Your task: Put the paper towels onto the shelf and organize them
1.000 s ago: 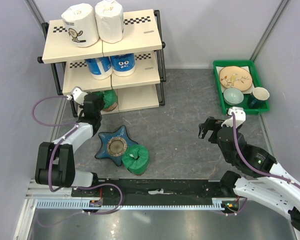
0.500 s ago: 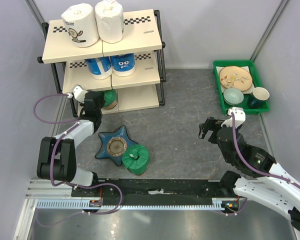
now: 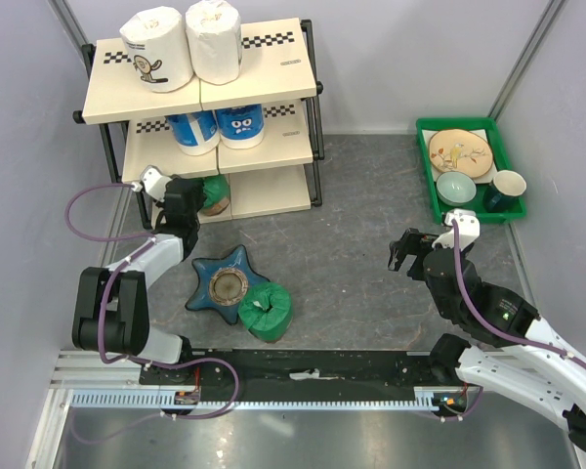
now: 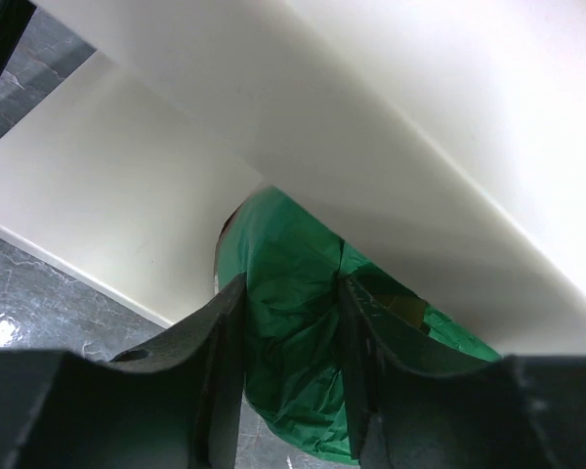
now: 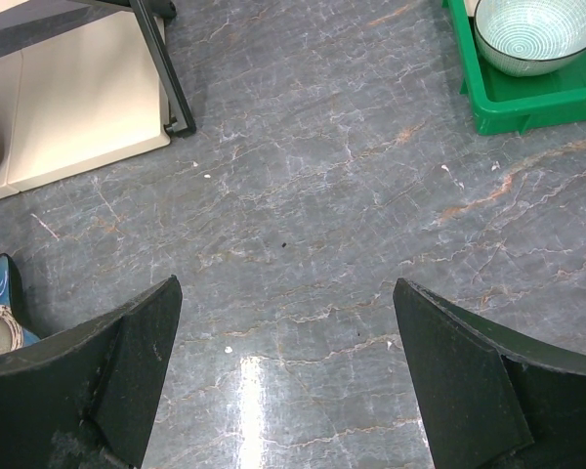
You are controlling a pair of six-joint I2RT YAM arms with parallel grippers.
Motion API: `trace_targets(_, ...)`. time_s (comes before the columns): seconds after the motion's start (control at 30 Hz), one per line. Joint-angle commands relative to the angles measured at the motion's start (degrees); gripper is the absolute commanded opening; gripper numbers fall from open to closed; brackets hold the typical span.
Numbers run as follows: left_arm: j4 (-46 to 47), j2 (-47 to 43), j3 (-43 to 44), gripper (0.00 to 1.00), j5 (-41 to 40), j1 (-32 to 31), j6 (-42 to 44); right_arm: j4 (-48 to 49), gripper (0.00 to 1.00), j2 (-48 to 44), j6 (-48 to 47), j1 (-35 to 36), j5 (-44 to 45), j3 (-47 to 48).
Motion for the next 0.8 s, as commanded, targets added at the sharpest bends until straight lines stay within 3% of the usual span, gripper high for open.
trace_targets(0.0,4.94,0.41,2.5,0.49,-2.33,0.44,0.09,0.28,0.98,-0.31,-0.57,0.1,1.21,0.15)
trace_targets(0.17,4.68,0.76,2.5,0.54,-2.15,0.53,0.09,0.01,0.98,-0.75,-0.3,0.19,1.38,-0.11)
trace_targets(0.77,9.77,2.17,-0.48,0.57,-2.07,1.06,-3.86,-1.48,0.98,-1.45,-0.21,0.1,1.82,0.33)
